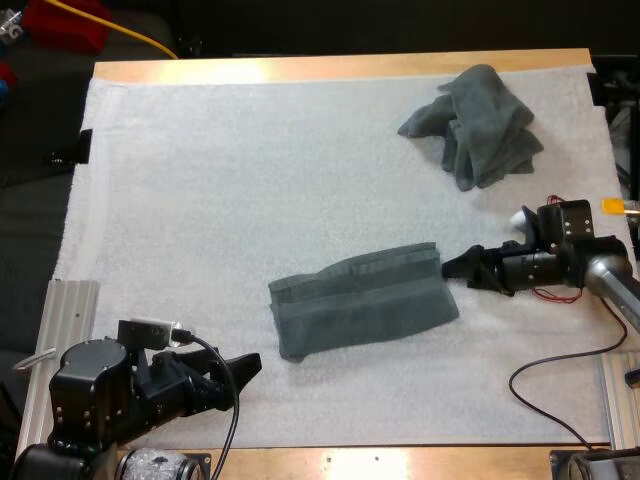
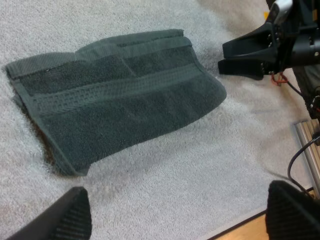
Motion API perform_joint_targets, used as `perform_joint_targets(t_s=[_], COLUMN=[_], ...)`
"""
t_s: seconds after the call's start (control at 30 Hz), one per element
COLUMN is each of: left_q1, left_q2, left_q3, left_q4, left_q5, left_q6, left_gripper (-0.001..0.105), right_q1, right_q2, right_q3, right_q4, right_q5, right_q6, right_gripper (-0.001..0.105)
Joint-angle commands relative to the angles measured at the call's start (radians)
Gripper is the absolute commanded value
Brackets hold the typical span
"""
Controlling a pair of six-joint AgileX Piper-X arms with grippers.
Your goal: Pick towel from pile, fold and stack
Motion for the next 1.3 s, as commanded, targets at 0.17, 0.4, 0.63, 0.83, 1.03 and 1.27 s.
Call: perform_joint_targets(t_s=[0.17,0.4,0.63,0.83,1.03,1.27], left_q1=[-0.001,-0.001,-0.001,-0.001,-0.001,-0.001], left_q2=[-0.002,-0.002,-0.002,-0.002,-0.002,-0.002], left_q3=[-0.006,-0.006,-0.006,-0.006,-0.006,-0.006], left_q4=[-0.002,-0.002,-0.002,-0.002,-0.002,-0.002], left_q5=[-0.009,-0.009,-0.009,-0.009,-0.009,0.029], left_q6=[0.006,0.006,0.006,0.006,0.006,0.006], left_gripper=[0.070,0.070,0.070,0.070,0.070,0.070], right_q1=[0.013,0.076,0.154,0.219,0.230,0.230], right_q2=[0.040,0.072,0.118,0.131,0.131,0.095], right_q3=[-0.006,-0.006,-0.006,-0.006,-0.006,-0.006], right_q4=[-0.010,-0.073,-0.107,-0.108,-0.093,-0.056], right_q5=[-0.022,0.001,0.015,0.054,0.079,0.111], right_q6=[-0.004,0.083,0.168,0.196,0.225,0.221], right_gripper=[0.066,0.066,0.066,0.066,0.044,0.002])
